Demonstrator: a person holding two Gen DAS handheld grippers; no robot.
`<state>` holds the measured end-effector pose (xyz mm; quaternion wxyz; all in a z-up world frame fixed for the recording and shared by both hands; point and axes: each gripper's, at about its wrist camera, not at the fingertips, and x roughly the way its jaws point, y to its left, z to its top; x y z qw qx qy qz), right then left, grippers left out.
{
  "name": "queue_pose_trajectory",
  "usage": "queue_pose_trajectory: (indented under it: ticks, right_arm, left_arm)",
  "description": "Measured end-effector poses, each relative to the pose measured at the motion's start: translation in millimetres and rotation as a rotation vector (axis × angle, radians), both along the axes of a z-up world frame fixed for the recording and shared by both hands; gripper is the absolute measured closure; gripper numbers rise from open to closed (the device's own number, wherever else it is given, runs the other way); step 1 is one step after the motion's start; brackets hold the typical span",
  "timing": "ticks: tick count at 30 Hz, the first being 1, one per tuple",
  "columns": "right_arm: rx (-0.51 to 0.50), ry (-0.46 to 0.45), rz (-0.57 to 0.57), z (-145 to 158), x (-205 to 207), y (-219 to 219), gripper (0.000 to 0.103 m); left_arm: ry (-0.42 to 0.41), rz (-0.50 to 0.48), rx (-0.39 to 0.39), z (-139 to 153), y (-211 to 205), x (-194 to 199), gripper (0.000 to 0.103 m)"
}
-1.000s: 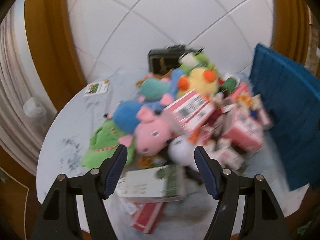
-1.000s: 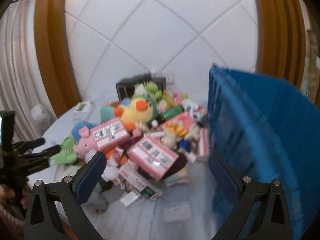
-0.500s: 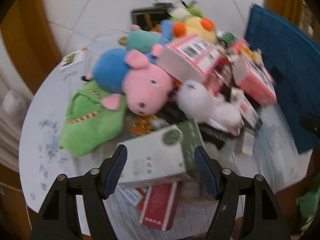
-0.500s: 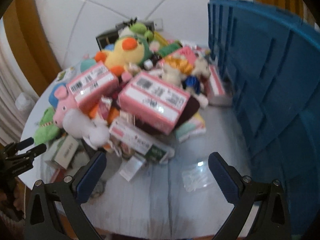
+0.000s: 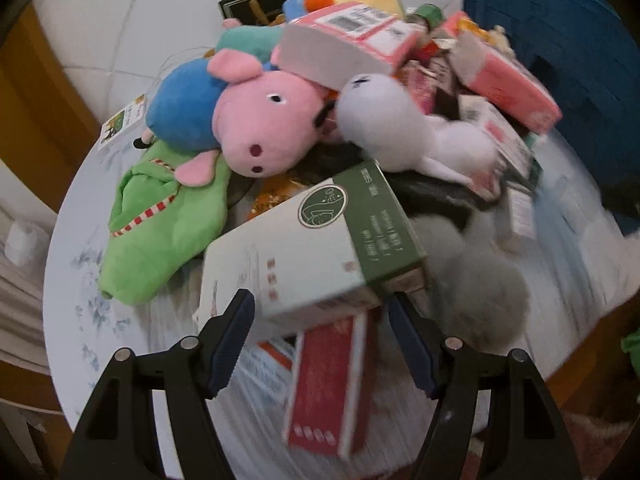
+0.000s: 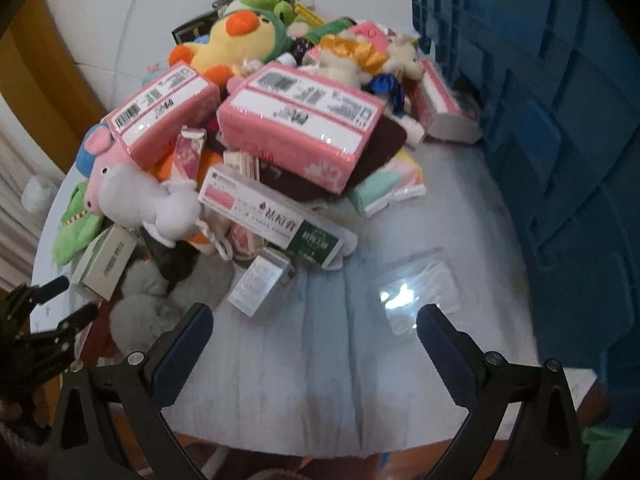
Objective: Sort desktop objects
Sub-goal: 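Return both grippers to the pile on the table, then grasp the white bunny plush with the left gripper while the right gripper grasps a small white box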
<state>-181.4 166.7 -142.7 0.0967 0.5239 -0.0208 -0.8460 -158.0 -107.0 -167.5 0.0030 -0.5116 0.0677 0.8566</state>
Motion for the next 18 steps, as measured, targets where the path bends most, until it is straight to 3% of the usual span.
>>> queue_pose_trajectory:
  ticks: [3, 8, 12, 18]
  right_arm:
    - [0.001, -0.029, 0.001, -11, -3, -8, 0.000]
    - [0.004, -0.089, 0.003, -34, -12, -21, 0.000]
    - [0.002, -0.123, 0.009, -47, -21, -33, 0.000]
    - [-0.005, -0.152, 0.010, -58, -29, -44, 0.005]
  left_arm:
    - [0.026, 0.054, -0.009, -5, -15, -18, 0.034]
    - [0.042, 0.042, 0.017, -9, -24, -34, 0.034]
    - [0.058, 0.025, 0.060, -2, -28, -31, 0.057]
    - [0.040, 0.037, 0.042, -7, -36, -41, 0.057]
